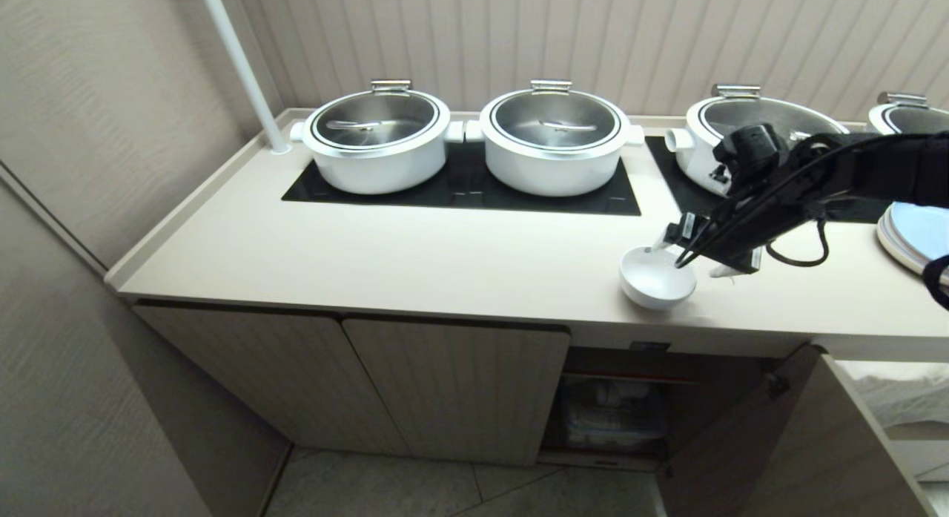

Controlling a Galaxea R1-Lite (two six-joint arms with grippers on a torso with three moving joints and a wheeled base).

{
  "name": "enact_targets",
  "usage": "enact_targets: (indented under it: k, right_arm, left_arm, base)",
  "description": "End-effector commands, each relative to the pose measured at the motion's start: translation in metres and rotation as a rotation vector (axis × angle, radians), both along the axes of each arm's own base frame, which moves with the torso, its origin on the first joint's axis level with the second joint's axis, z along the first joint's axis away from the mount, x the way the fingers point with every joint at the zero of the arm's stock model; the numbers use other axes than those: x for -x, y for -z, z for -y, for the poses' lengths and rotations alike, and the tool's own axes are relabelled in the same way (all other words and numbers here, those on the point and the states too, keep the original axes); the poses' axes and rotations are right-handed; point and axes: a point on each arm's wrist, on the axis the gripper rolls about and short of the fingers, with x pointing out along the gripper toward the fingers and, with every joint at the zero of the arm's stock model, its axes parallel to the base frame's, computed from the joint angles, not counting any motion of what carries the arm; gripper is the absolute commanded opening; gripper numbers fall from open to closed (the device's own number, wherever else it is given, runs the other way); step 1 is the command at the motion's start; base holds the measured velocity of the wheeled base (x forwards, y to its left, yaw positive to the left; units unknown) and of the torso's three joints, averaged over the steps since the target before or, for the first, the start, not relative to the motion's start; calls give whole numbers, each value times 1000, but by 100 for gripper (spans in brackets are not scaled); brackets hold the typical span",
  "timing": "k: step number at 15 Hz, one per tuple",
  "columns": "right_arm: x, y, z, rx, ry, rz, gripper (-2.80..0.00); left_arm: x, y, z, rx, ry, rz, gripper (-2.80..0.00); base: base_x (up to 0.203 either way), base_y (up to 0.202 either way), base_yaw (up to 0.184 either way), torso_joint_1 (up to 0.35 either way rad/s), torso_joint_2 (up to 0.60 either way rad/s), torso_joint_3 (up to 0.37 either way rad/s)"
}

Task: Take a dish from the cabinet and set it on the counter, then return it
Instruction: Place it on the table

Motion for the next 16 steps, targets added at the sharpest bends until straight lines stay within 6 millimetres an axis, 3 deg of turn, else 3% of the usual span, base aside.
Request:
enact_targets:
  k: [1,8,15,16]
  right_arm:
    - [7,-12,-2,7,-17,27,0]
    - [22,-31,1,68,-54,77,0]
    - [65,-25,2,177,-158,94,0]
    - [72,-25,2,184,-166,106,-280]
  left_arm:
    - [0,0,0,1,-1,0,-280]
    - [0,0,0,1,-1,1,-280]
    - [0,0,0,1,-1,0,-280]
    - [0,0,0,1,-1,1,-280]
  base:
    - [0,0,0,0,0,0]
    - [0,0,0,0,0,0]
    - [0,0,0,0,0,0]
    - [0,0,0,0,0,0]
